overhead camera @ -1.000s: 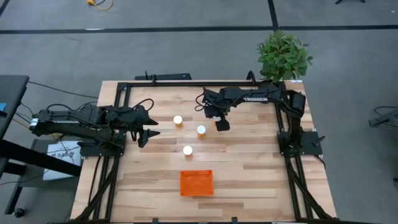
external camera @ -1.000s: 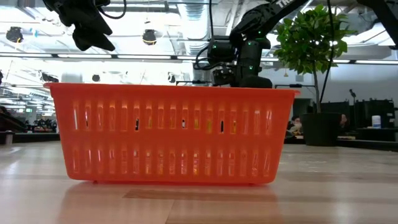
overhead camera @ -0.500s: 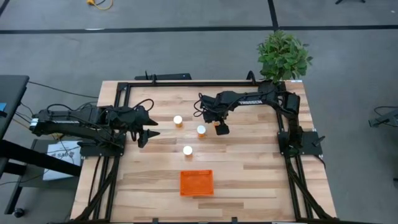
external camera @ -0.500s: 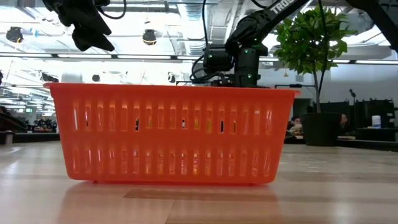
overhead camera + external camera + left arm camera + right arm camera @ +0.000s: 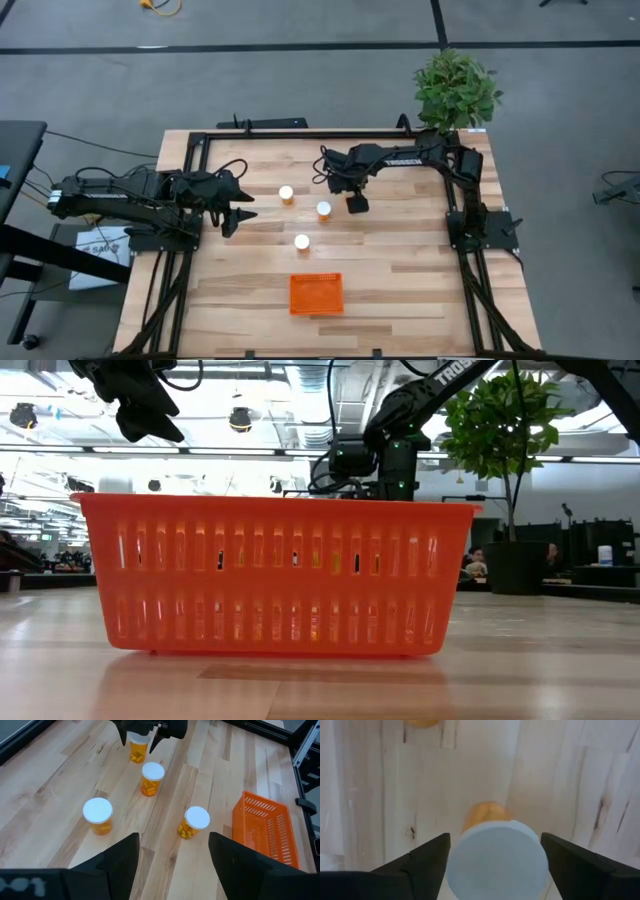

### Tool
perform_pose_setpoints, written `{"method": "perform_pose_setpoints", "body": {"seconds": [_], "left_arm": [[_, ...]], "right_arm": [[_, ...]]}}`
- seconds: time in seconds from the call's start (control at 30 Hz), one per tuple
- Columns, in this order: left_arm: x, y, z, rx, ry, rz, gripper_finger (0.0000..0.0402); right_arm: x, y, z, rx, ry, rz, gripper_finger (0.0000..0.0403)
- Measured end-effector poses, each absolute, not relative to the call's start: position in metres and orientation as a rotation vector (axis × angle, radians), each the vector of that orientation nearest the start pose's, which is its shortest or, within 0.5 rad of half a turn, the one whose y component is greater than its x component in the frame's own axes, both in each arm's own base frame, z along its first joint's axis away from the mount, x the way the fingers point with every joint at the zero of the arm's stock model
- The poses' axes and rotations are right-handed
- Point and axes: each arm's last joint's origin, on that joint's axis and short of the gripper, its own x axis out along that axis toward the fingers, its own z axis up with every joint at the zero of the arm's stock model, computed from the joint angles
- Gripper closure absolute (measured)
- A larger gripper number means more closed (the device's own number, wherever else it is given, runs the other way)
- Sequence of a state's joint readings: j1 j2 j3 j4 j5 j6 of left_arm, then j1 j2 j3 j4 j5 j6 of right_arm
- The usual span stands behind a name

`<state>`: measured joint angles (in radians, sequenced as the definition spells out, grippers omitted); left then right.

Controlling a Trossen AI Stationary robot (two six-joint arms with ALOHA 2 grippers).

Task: Pick and place pill bottles into a basket
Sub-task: Put the orange pill bottle into the orange bin

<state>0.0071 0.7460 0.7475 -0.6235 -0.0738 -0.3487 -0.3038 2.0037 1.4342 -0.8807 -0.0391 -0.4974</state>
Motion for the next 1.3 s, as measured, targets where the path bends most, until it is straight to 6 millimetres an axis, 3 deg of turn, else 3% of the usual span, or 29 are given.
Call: {"method": "perform_pose_setpoints", "body": {"seconds": [0.6,0.93,1.3], "left_arm": [[0.150,0.003,0.287,-0.319,0.601,0.187,0.0173],[0.150,0.003,0.287,-0.320,0.601,0.187,0.0173],[0.150,0.003,0.287,-0.324,0.600,0.188,0.0173]], "right_arm": [[0.361,-0.112,0.166,-0.151,1.466,0.153,0.0216],[0.362,-0.111,0.166,-0.151,1.466,0.153,0.0186],[0.369,-0.113,0.183,-0.152,1.436,0.154,0.0218]]}}
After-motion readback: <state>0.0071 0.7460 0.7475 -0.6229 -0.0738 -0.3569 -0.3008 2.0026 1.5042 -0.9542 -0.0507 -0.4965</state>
